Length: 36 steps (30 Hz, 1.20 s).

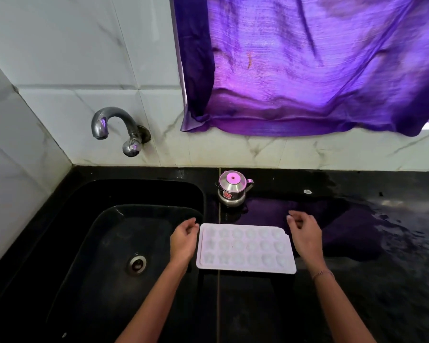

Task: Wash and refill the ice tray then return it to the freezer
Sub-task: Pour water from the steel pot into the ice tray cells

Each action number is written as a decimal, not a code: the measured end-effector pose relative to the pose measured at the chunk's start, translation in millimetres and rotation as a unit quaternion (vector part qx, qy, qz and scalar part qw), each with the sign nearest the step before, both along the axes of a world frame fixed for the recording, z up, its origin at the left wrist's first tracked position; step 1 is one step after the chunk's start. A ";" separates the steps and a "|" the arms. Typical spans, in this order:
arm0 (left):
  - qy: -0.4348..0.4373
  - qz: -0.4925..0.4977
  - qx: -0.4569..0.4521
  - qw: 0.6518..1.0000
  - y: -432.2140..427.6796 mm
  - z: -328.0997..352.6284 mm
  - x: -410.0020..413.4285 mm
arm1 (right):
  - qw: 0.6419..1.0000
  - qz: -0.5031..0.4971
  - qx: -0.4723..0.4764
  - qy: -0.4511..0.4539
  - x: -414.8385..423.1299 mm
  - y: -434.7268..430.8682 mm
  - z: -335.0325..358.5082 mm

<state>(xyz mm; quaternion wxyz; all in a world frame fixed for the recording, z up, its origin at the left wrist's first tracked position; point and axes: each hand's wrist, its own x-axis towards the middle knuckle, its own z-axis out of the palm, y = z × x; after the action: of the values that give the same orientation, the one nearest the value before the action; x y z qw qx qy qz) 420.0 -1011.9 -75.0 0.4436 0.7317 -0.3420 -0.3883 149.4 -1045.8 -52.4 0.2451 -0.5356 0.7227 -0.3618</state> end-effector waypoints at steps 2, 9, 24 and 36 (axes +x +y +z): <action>0.038 0.015 -0.031 0.999 -19.4 8.6 -9.2 | 0.996 0.008 -0.016 -0.087 16.3 -22.0 6.9; 0.154 0.019 -0.049 0.987 -98.2 17.4 -49.8 | 0.964 0.012 0.024 -0.265 83.9 -98.6 -3.7; 0.216 0.170 -0.083 0.958 -155.2 -5.4 -89.4 | 0.867 -0.077 -0.034 -0.491 121.0 -139.2 -37.5; 0.196 0.190 -0.141 0.952 -143.5 29.3 -90.7 | 0.823 -0.104 -0.082 -0.553 127.8 -128.3 -2.9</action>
<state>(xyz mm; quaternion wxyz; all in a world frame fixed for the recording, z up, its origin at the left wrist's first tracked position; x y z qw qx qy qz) 329.3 -1155.5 -45.8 0.6659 0.6229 -0.1546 -0.3803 277.2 -1174.1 -55.3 0.5198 -0.1858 0.4851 -0.6781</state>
